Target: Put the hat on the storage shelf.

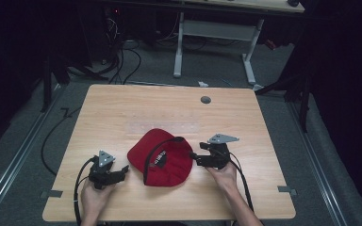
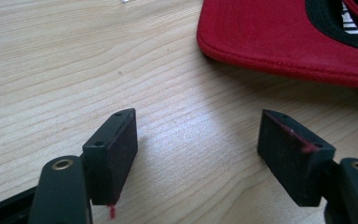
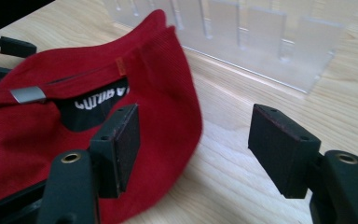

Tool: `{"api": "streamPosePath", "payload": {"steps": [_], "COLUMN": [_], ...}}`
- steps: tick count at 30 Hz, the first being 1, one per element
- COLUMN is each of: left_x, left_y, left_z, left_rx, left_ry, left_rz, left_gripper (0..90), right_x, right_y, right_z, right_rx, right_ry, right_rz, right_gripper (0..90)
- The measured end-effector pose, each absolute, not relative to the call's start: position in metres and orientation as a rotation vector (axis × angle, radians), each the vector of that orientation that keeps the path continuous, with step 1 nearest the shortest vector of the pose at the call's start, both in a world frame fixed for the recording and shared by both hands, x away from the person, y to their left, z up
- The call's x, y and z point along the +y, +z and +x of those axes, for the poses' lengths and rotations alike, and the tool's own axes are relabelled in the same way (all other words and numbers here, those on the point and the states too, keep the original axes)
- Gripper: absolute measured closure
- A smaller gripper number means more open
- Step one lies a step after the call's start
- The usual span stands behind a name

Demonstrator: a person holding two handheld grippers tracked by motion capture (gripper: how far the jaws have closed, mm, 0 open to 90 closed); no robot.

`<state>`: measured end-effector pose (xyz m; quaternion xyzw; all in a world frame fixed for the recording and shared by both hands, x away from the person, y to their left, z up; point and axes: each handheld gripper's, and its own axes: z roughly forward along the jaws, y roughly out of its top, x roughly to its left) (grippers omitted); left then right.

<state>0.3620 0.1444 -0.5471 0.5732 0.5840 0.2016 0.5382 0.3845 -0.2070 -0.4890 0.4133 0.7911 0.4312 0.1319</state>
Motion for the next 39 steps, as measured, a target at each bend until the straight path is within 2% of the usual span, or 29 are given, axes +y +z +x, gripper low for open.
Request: {"api": "streamPosePath", "payload": {"steps": [5,15,28,34,36,37,38,39], "left_x": [0.144,0.144,0.144,0.144,0.144,0.144,0.144,0.144], "left_y": [-0.547,-0.547,-0.547,-0.547,-0.547,-0.547,-0.547,-0.547], "left_z": [0.362,0.362,0.362,0.362,0.362,0.362,0.362,0.362], "left_rx": [1.388,1.386,1.385,1.386,1.386,1.385,1.384,1.384], "left_ry": [0.479,0.479,0.479,0.479,0.478,0.478,0.476,0.476], "left_rz": [1.365,1.367,1.366,1.366,1.366,1.367,1.371,1.371], "left_gripper": [29.8,30.2,30.2,30.1,28.8,28.8,28.0,27.7], "right_x": [-0.194,-0.172,-0.152,-0.146,-0.145,-0.145,-0.145,-0.145], "right_y": [-0.488,-0.488,-0.505,-0.514,-0.517,-0.517,-0.518,-0.518], "right_z": [0.391,0.408,0.432,0.439,0.439,0.439,0.439,0.439], "right_rx": [2.316,2.344,2.411,2.439,2.449,2.449,2.453,2.453], "right_ry": [1.196,1.19,1.211,1.217,1.189,1.189,1.202,1.202], "right_rz": [1.161,1.161,1.168,1.189,1.179,1.179,1.156,1.156], "right_gripper": [37.6,36.9,35.4,41.1,47.0,47.0,53.0,53.0]}}
